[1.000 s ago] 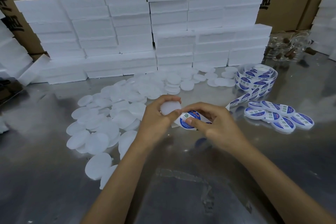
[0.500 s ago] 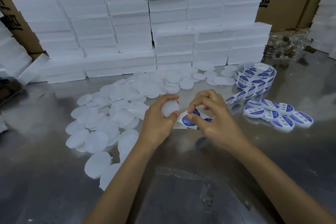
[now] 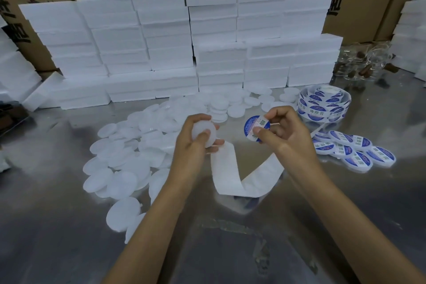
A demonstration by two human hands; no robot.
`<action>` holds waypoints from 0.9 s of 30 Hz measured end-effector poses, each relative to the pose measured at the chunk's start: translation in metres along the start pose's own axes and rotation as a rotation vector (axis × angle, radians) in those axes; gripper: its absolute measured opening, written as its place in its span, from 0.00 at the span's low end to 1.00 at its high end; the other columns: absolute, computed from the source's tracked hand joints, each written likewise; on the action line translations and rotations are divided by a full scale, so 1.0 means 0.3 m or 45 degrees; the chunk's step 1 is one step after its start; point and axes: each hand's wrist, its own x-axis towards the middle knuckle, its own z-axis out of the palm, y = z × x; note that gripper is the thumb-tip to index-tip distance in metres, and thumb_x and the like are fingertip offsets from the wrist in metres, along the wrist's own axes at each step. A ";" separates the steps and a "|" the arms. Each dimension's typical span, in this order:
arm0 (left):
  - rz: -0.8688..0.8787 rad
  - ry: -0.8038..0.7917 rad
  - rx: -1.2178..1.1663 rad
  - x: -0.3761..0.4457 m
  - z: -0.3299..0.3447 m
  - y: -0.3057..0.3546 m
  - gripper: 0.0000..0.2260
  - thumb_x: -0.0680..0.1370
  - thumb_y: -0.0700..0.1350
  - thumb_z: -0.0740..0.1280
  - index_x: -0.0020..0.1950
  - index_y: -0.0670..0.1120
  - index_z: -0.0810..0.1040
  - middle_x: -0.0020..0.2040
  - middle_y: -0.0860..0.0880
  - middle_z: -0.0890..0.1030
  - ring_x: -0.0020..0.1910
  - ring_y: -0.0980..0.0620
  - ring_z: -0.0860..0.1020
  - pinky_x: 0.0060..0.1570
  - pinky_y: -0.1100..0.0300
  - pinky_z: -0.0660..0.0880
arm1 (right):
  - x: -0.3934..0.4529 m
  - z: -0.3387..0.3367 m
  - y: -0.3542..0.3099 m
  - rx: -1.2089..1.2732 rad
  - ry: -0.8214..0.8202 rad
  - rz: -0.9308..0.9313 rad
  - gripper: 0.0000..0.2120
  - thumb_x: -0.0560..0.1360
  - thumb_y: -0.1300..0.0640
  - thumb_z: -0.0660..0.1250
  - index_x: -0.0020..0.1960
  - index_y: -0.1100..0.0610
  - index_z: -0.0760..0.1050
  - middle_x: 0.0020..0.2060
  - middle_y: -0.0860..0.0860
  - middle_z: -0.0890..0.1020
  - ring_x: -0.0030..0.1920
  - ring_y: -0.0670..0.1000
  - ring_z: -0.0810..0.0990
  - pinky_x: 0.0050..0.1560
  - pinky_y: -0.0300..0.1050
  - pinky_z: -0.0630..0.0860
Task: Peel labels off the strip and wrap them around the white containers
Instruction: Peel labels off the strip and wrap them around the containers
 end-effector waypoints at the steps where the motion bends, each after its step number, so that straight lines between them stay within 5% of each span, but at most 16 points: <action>1: -0.076 0.010 -0.159 0.005 -0.005 0.019 0.13 0.84 0.38 0.58 0.57 0.54 0.76 0.56 0.47 0.82 0.43 0.49 0.86 0.43 0.60 0.82 | 0.004 0.010 -0.009 0.030 -0.010 0.007 0.13 0.73 0.69 0.72 0.49 0.56 0.72 0.46 0.49 0.79 0.43 0.53 0.81 0.45 0.45 0.79; 4: -0.214 -0.001 -0.564 0.009 -0.012 0.053 0.10 0.85 0.45 0.58 0.60 0.47 0.77 0.53 0.44 0.84 0.45 0.43 0.86 0.46 0.53 0.83 | 0.021 0.074 -0.037 0.076 -0.099 0.000 0.14 0.71 0.69 0.73 0.50 0.58 0.73 0.46 0.50 0.80 0.40 0.50 0.81 0.42 0.40 0.78; 8: -0.278 -0.086 -0.822 0.000 -0.004 0.059 0.23 0.85 0.58 0.51 0.62 0.41 0.76 0.61 0.38 0.81 0.57 0.41 0.82 0.52 0.51 0.82 | 0.028 0.194 -0.045 -0.020 -0.175 -0.071 0.14 0.70 0.68 0.73 0.47 0.53 0.73 0.44 0.46 0.79 0.41 0.51 0.82 0.40 0.43 0.81; 13: -0.235 -0.120 -0.794 0.002 0.000 0.050 0.27 0.84 0.61 0.49 0.64 0.42 0.75 0.63 0.38 0.80 0.57 0.44 0.81 0.57 0.53 0.79 | 0.021 0.227 -0.017 -0.211 -0.152 -0.164 0.15 0.71 0.63 0.74 0.46 0.47 0.72 0.41 0.34 0.78 0.41 0.46 0.81 0.39 0.35 0.78; 27: -0.093 -0.149 -0.595 -0.004 0.038 0.051 0.22 0.85 0.55 0.48 0.57 0.44 0.78 0.53 0.46 0.82 0.49 0.53 0.83 0.48 0.61 0.81 | 0.018 0.209 0.003 -0.311 -0.096 -0.203 0.18 0.71 0.63 0.75 0.46 0.45 0.70 0.41 0.39 0.78 0.42 0.40 0.79 0.36 0.29 0.74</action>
